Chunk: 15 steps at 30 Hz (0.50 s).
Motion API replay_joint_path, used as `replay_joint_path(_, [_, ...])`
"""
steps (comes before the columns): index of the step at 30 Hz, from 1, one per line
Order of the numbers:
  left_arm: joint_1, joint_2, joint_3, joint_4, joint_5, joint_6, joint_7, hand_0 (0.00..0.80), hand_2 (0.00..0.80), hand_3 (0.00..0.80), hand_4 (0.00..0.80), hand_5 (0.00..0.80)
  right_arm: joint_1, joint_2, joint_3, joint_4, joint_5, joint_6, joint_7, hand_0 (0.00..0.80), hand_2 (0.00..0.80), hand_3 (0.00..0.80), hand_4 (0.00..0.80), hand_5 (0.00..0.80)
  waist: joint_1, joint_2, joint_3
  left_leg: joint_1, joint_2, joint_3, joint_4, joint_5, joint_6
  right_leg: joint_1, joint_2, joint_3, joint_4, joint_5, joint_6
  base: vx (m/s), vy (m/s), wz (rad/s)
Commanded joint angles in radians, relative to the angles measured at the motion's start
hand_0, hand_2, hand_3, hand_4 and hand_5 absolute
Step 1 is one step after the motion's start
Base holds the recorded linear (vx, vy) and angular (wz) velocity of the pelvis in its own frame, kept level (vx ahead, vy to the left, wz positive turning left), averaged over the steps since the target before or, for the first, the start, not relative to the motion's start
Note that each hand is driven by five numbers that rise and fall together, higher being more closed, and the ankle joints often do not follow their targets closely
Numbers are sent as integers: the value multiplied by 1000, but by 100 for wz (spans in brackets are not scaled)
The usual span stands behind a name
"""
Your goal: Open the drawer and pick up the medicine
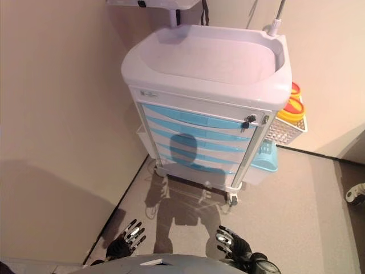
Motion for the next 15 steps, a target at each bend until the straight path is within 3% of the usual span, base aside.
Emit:
replay_joint_path(1, [-62, 3, -27, 12, -41, 2, -58, 0, 0, 0, 0, 0, -69, -13, 37, -15, -19, -24, 11, 0, 0, 0, 0, 0, 15, -15, 41, -9, -21, -41, 86, -100, 54, -45, -20, -61, 21, 54, 1, 0, 0, 0])
replay_joint_path(8, [-62, 9, -38, -18, -100, 39, -122, 0, 0, 0, 0, 0, -71, -18, 37, -20, -19, -23, 15, 0, 0, 0, 0, 0, 16, -12, 38, -8, -20, -41, 84, -99, 54, -45, -19, -60, 21, 54, 1, 0, 0, 0])
replay_joint_path(15, [-64, 4, -23, -35, -150, -45, -63, 0, 0, 0, 0, 0, -73, -11, 38, -15, -9, -24, 8, 0, 0, 0, 0, 0, 20, -13, 37, -7, -20, -46, 84, -97, 54, -41, -19, -60, 20, 55, -1, 0, 0, 0])
